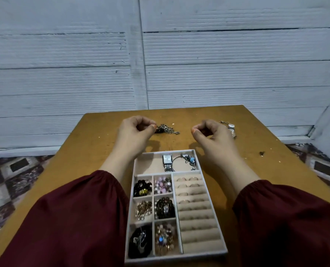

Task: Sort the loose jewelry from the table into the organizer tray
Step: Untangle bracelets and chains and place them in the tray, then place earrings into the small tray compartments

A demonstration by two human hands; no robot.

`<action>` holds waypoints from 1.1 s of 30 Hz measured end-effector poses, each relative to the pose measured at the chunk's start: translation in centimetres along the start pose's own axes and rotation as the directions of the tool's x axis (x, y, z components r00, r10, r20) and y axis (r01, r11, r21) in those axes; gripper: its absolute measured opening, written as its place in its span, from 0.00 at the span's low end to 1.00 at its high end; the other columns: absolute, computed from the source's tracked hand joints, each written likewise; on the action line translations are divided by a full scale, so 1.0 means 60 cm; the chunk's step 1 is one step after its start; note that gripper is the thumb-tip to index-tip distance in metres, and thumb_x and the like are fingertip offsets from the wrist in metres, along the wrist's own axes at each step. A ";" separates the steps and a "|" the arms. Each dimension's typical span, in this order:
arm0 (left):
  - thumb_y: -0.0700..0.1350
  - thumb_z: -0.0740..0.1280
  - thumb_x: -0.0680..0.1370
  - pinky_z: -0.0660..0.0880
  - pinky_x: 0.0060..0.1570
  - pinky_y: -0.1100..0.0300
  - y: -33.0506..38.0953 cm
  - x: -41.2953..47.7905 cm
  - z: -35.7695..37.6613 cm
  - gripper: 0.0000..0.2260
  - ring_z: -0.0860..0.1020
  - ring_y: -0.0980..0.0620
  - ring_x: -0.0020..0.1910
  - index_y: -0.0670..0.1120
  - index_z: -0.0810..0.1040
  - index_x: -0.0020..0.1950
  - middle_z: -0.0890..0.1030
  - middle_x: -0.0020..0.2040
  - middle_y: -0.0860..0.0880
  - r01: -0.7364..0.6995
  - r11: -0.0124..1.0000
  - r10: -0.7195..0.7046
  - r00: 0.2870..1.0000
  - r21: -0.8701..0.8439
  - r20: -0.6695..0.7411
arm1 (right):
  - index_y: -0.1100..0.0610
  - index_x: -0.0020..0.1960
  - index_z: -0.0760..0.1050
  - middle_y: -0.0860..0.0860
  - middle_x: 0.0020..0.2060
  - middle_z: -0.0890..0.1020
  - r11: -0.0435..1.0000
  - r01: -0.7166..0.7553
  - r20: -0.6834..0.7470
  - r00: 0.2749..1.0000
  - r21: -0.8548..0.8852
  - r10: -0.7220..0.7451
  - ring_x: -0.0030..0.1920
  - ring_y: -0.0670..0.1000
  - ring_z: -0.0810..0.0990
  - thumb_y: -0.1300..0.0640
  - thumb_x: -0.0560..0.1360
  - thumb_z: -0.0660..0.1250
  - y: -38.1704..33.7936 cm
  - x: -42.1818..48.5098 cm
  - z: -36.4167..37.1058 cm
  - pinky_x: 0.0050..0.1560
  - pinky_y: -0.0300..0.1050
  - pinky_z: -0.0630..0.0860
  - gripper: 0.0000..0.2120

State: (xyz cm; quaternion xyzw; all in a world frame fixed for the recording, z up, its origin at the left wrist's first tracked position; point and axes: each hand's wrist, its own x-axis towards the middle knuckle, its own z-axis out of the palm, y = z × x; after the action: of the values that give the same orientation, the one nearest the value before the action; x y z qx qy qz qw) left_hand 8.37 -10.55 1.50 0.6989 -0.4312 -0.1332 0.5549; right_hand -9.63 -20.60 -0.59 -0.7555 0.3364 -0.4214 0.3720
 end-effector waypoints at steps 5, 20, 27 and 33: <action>0.38 0.69 0.74 0.69 0.33 0.71 -0.031 0.055 -0.003 0.07 0.73 0.64 0.29 0.49 0.79 0.41 0.77 0.33 0.52 0.002 0.995 -0.001 1.000 0.095 -0.011 | 0.51 0.38 0.76 0.44 0.32 0.78 0.998 0.016 0.000 1.000 -0.065 -0.017 0.35 0.45 0.76 0.56 0.74 0.68 0.030 0.045 0.021 0.42 0.47 0.74 0.06; 0.56 0.74 0.68 0.60 0.58 0.51 -0.080 0.134 0.040 0.09 0.62 0.47 0.60 0.57 0.83 0.47 0.71 0.56 0.53 -0.223 0.663 0.129 0.974 0.715 0.185 | 0.54 0.42 0.78 0.46 0.33 0.77 0.999 -0.002 0.066 0.998 -0.035 0.004 0.34 0.44 0.74 0.58 0.74 0.69 0.072 0.123 0.073 0.39 0.41 0.71 0.03; 0.54 0.73 0.70 0.56 0.53 0.55 -0.092 0.132 0.054 0.05 0.62 0.47 0.61 0.56 0.83 0.44 0.72 0.57 0.54 -0.183 0.681 0.116 0.983 0.709 0.143 | 0.52 0.40 0.77 0.47 0.33 0.78 0.999 0.011 0.100 0.995 -0.051 -0.006 0.34 0.46 0.74 0.59 0.74 0.69 0.069 0.120 0.074 0.39 0.42 0.71 0.05; 0.55 0.70 0.74 0.52 0.52 0.58 -0.087 0.130 0.031 0.03 0.61 0.48 0.63 0.58 0.78 0.43 0.72 0.60 0.53 -0.061 0.803 0.030 0.998 0.592 0.061 | 0.51 0.39 0.77 0.45 0.33 0.79 1.000 0.011 0.126 0.992 -0.027 -0.008 0.34 0.45 0.74 0.58 0.74 0.69 0.057 0.117 0.078 0.38 0.41 0.71 0.05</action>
State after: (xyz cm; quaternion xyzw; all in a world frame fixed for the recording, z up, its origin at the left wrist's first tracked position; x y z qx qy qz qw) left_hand 14.13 -17.61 -1.53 0.8233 -0.4812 0.0046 0.3010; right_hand -3.24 -26.74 -2.48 -0.7874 0.3143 -0.3699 0.3800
